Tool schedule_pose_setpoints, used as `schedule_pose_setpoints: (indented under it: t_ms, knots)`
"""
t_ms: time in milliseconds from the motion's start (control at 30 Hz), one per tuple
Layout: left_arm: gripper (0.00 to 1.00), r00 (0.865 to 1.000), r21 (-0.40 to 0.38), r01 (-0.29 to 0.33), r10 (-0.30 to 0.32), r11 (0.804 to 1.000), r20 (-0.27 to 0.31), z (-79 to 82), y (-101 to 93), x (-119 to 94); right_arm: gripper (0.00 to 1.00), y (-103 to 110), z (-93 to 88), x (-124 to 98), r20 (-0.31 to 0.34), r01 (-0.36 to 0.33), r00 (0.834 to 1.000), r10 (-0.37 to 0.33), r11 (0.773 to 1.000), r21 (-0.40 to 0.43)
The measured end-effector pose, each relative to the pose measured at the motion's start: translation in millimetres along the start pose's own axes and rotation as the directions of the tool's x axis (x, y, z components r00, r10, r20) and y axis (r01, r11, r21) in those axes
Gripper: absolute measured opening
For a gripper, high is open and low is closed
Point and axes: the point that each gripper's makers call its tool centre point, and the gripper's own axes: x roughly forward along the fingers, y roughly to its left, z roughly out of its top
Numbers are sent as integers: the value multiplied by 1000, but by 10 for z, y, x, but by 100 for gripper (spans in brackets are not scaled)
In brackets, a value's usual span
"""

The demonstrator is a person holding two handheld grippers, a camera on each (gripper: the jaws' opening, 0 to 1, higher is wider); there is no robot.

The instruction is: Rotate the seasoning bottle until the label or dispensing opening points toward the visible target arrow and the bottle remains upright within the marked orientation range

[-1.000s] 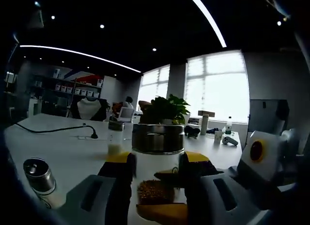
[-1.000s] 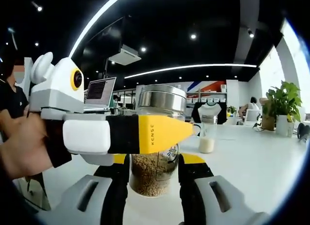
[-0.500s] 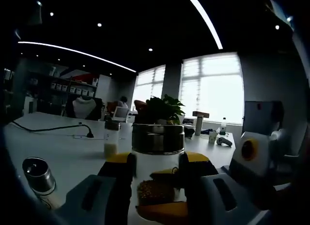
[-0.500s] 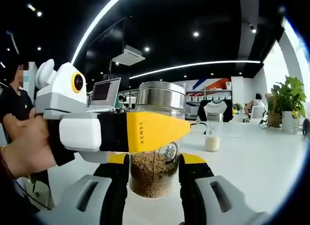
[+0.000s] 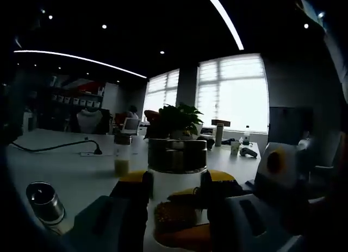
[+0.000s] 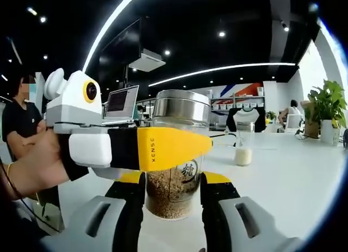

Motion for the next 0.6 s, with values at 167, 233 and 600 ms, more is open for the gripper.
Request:
schedule_pose_setpoints:
  t_ms: [167,233,600]
  knots:
    - [42,1000,-10,20,-20,1000,10,17,-15,-9,39,9,5,5,4,-18,1000,18,1000,25]
    - [42,1000,-4,25,-25,1000,6,12,-15,-10,39,16,2,9,1,-23,1000,23,999,29]
    - [42,998,1,60,-60,998,3,3,-68,-51,39,60,-19,-19,-6,-47,999,47,998,44]
